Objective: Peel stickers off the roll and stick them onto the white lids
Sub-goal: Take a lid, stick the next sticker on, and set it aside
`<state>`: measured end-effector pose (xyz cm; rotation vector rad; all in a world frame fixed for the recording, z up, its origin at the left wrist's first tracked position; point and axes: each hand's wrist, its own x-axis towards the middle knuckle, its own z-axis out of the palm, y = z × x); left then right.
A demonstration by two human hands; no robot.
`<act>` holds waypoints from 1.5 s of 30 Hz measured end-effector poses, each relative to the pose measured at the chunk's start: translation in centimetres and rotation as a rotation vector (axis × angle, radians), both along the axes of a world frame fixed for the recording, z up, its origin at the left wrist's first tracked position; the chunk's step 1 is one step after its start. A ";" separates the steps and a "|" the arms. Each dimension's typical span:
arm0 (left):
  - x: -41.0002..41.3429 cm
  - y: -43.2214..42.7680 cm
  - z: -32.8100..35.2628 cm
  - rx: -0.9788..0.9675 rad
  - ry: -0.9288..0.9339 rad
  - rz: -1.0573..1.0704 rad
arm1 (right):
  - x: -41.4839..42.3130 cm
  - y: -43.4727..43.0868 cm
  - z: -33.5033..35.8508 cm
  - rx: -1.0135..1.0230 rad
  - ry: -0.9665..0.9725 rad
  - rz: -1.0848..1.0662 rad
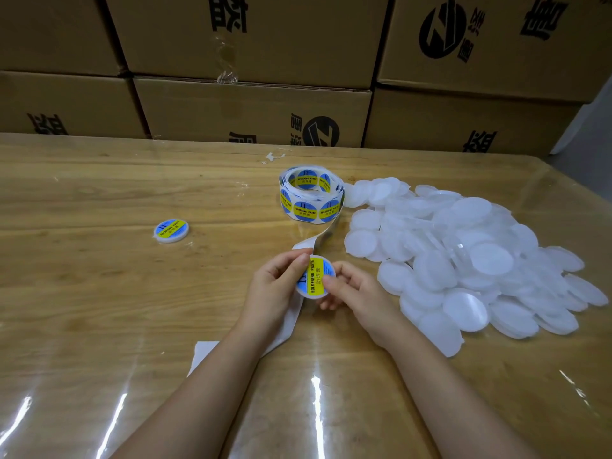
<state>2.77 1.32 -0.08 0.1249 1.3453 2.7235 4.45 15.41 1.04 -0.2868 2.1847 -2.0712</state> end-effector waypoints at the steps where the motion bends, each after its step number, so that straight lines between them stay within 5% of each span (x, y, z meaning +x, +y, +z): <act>1: 0.0 0.0 -0.1 -0.009 0.027 -0.024 | 0.0 0.0 0.0 -0.037 -0.005 -0.028; 12: 0.3 0.3 -0.6 -0.167 0.132 0.006 | -0.1 0.0 -0.2 -0.169 0.062 -0.079; 23: 0.1 0.1 -0.3 -0.112 0.093 -0.031 | -0.2 0.0 -0.5 -0.129 0.005 -0.068; 29: 0.0 0.1 -0.3 -0.114 0.086 0.014 | -0.9 0.3 -0.6 -0.266 -0.077 -0.156; 32: 0.0 0.1 -0.2 0.018 0.041 0.014 | -0.7 0.3 -0.5 -0.189 -0.045 -0.083; 45: -0.2 0.1 -0.3 -0.073 0.047 -0.020 | -0.4 -0.1 -0.2 -0.100 -0.031 -0.009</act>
